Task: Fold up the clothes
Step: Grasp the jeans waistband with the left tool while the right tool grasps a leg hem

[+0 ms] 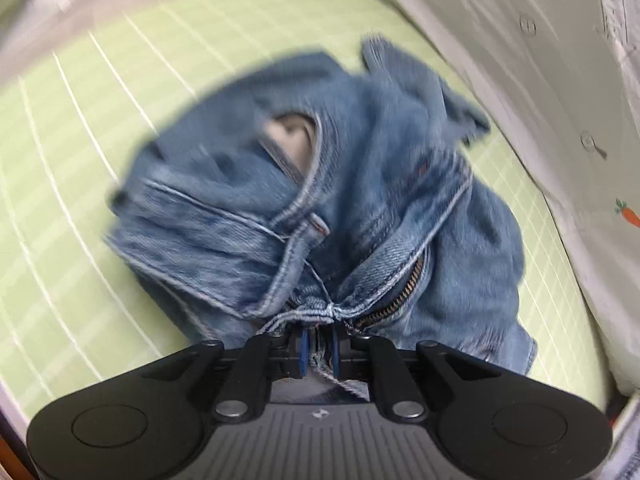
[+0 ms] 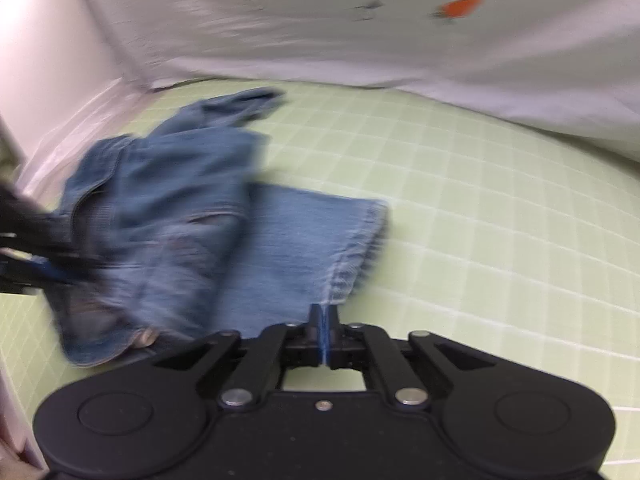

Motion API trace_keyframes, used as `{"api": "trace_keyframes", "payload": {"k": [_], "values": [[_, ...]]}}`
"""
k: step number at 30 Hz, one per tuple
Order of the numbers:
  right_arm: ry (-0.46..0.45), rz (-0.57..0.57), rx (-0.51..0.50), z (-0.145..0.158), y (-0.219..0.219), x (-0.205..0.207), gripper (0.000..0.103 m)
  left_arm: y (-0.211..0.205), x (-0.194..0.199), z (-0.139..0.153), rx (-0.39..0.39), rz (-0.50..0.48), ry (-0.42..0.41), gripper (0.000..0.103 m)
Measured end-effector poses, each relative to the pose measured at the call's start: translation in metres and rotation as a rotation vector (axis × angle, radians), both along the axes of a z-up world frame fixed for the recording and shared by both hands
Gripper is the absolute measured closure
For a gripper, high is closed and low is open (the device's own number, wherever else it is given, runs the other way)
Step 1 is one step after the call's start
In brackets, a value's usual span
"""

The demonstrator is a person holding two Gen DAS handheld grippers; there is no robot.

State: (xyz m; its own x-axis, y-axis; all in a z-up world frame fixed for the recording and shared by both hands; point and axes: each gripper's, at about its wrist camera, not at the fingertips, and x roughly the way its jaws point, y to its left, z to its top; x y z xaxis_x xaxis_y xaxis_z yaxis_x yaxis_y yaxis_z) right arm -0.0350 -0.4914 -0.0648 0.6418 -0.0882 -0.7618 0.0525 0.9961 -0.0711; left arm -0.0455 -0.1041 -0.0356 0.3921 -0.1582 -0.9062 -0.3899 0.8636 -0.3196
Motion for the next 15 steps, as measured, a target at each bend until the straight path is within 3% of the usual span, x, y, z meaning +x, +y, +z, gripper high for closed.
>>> {"api": "trace_keyframes", "payload": {"k": [1,3,7,8,9,11,13,15], "values": [[-0.004,-0.062,-0.049,0.002,-0.019,-0.002,0.103,0.004,-0.001,0.005,0.018,0.01,-0.011,0.091],[0.031,-0.239,0.003,0.004,-0.071,-0.005,0.103,0.014,0.008,0.015,0.06,0.031,-0.034,0.091],[0.001,-0.275,0.063,0.009,-0.097,-0.01,0.099,0.036,0.024,0.034,0.129,0.052,-0.086,0.092],[-0.006,-0.263,0.081,0.009,-0.092,-0.01,0.092,0.041,0.032,0.035,0.132,0.05,-0.094,0.093],[-0.017,-0.261,0.107,0.01,-0.083,-0.01,0.073,0.046,0.04,0.036,0.134,0.048,-0.102,0.093],[-0.02,-0.281,0.187,0.005,-0.061,-0.008,0.052,0.055,0.056,0.038,0.14,0.045,-0.118,0.093],[-0.006,-0.297,0.291,0.0,-0.036,-0.006,0.052,0.065,0.072,0.041,0.146,0.041,-0.134,0.094],[0.013,-0.297,0.397,-0.007,-0.007,-0.002,0.044,0.074,0.087,0.043,0.152,0.037,-0.149,0.094]]}}
